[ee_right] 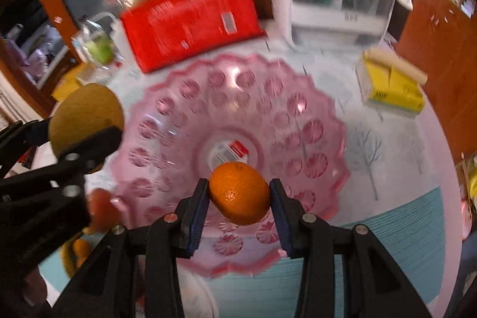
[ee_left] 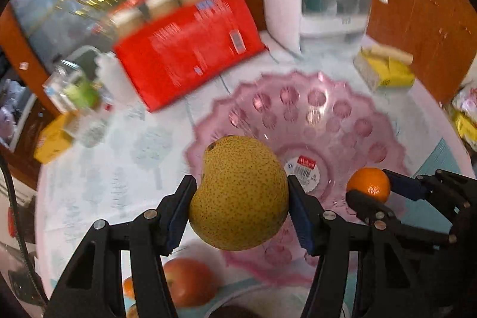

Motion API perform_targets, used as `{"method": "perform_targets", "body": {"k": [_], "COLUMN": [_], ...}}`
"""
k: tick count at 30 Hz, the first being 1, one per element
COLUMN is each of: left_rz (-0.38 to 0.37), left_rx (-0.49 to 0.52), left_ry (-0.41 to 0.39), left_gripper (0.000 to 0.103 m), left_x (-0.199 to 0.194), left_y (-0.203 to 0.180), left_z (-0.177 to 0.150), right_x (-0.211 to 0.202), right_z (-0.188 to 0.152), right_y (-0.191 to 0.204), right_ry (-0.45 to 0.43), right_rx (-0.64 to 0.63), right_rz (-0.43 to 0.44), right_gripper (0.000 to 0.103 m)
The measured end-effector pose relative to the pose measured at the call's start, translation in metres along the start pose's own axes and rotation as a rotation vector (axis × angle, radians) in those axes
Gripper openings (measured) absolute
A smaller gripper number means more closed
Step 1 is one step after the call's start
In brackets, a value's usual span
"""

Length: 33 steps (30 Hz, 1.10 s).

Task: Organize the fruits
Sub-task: 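Carry the pear in the left gripper and orange in the right gripper over the pink bowl, then open the left gripper to drop the pear while the right gripper releases the orange into the bowl, then lift both open grippers away from the pink bowl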

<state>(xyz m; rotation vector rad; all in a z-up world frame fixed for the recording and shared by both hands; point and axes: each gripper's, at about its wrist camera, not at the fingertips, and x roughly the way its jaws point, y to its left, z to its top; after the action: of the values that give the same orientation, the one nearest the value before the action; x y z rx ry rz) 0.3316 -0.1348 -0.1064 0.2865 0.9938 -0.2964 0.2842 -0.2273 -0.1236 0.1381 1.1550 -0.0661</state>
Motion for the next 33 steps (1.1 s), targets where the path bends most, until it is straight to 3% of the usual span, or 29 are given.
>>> {"method": "perform_targets", "body": {"k": [6,11,15,20,22,25,33], "left_rz": [-0.020,-0.009,-0.034,-0.009,-0.007,-0.017,-0.043], "left_rx": [0.014,0.064,0.049,0.060,0.057,0.061,0.022], "left_ry": [0.118,0.116,0.171,0.123,0.095,0.041,-0.007], "left_gripper": [0.060,0.061,0.072,0.072,0.082,0.095,0.098], "left_x": [0.058,0.060,0.062,0.042,0.029,0.010,-0.037], "left_y": [-0.010,-0.016,-0.008,-0.004,-0.001,0.001,0.005], "left_z": [-0.007,-0.014,-0.021,-0.030,-0.033,-0.034,-0.036], "right_x": [0.037,0.042,0.039,0.029,0.022,0.015,-0.026], "right_z": [-0.011,-0.019,-0.024,-0.035,-0.039,-0.039,-0.033], "right_y": [0.004,0.020,0.026,0.037,0.042,0.038,0.023], "right_ry": [0.071,0.084,0.104,0.133,0.119,0.120,-0.041], "right_rx": [0.022,-0.012,-0.027,-0.051,-0.060,0.001,0.082], "right_rz": [-0.025,-0.073,-0.053,0.001,-0.009,0.041,0.007], "right_gripper": [0.043,0.052,0.055,0.056,0.057,0.058,0.074]}}
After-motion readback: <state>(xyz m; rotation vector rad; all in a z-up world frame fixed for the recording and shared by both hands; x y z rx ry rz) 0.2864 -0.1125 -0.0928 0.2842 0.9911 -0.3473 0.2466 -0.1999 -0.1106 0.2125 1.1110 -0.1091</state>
